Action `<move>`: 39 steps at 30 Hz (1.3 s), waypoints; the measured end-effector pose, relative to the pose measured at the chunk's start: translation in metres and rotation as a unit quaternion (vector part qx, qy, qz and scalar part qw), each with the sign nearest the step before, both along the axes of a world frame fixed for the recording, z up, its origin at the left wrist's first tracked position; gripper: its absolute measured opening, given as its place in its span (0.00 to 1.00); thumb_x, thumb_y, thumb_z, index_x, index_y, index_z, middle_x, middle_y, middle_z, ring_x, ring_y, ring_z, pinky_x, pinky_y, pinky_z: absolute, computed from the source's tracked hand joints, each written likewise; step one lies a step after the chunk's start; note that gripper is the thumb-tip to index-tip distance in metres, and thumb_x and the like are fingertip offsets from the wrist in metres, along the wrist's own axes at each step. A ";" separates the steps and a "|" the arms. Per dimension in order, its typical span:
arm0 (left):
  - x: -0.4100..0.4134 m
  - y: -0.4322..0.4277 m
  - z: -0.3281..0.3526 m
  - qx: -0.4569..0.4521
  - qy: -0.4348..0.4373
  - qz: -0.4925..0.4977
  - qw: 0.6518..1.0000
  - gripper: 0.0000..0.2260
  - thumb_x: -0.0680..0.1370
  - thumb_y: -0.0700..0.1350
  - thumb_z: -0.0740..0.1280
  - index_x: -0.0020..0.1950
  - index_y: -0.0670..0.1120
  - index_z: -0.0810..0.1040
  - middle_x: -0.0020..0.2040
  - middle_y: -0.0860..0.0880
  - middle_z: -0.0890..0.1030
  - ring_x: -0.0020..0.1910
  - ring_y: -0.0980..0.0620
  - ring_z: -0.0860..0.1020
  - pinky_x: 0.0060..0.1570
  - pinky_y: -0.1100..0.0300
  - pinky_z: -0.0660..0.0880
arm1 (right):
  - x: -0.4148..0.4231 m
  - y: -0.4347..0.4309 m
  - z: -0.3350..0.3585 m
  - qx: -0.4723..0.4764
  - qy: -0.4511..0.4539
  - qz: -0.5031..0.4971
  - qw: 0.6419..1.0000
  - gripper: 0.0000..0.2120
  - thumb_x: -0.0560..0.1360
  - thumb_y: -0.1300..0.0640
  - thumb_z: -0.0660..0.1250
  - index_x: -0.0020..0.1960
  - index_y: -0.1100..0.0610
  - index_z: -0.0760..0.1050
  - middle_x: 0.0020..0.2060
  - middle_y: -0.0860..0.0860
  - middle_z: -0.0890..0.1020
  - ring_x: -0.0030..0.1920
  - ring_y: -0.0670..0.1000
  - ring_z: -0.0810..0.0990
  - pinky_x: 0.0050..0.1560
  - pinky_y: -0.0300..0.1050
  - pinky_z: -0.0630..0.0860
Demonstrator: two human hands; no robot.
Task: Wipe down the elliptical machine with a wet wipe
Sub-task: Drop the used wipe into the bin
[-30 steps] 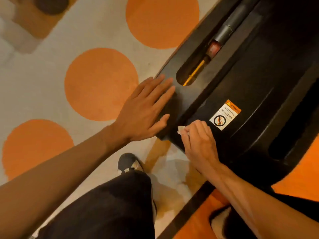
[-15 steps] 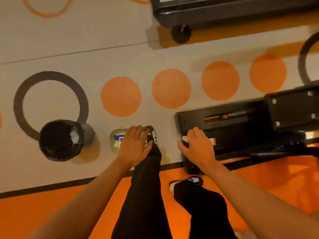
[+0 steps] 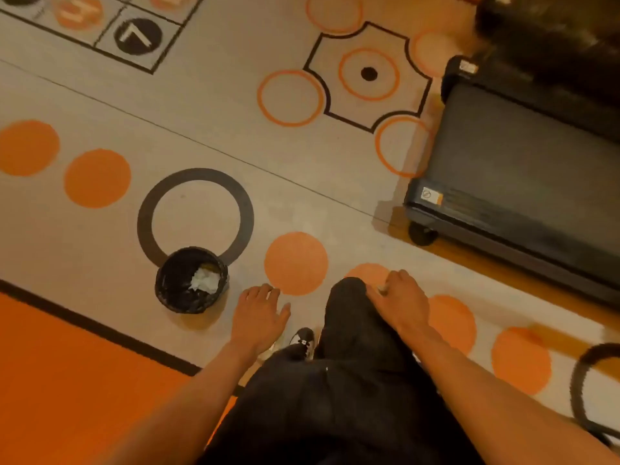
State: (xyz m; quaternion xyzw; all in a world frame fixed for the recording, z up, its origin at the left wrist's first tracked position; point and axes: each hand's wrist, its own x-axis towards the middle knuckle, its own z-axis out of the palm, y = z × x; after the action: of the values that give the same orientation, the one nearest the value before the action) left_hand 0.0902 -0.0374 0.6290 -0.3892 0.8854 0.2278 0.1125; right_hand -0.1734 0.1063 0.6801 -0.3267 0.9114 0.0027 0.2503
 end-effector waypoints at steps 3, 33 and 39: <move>-0.006 -0.025 -0.005 -0.005 -0.003 0.092 0.996 0.26 0.81 0.59 0.55 0.57 0.43 0.84 0.52 0.44 0.84 0.49 0.41 0.82 0.51 0.46 0.78 | -0.024 -0.060 0.001 0.003 0.008 0.067 0.998 0.23 0.78 0.35 0.62 0.51 0.56 0.75 0.47 0.50 0.76 0.50 0.54 0.78 0.41 0.47 0.70; -0.030 -0.185 0.028 0.111 -0.016 0.839 0.532 0.23 0.87 0.58 0.55 0.76 0.46 0.72 0.72 0.46 0.75 0.70 0.45 0.74 0.66 0.53 0.71 | 0.179 -0.557 0.008 0.027 -0.053 0.773 0.632 0.27 0.79 0.32 0.61 0.60 0.55 0.77 0.53 0.50 0.80 0.47 0.49 0.78 0.46 0.43 0.76; -0.005 -0.213 0.023 0.099 0.010 0.893 0.438 0.25 0.85 0.60 0.52 0.70 0.46 0.76 0.67 0.45 0.78 0.64 0.44 0.77 0.61 0.51 0.75 | 0.257 -0.561 -0.007 0.082 -0.061 0.846 0.524 0.29 0.78 0.31 0.59 0.60 0.55 0.76 0.52 0.49 0.78 0.48 0.49 0.76 0.48 0.44 0.72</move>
State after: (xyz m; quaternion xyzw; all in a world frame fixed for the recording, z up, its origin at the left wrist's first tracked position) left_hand 0.0848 -0.2506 0.6523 -0.9479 0.0191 0.2925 -0.1247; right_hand 0.0836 -0.4544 0.6734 -0.9215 0.1858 0.2678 0.2111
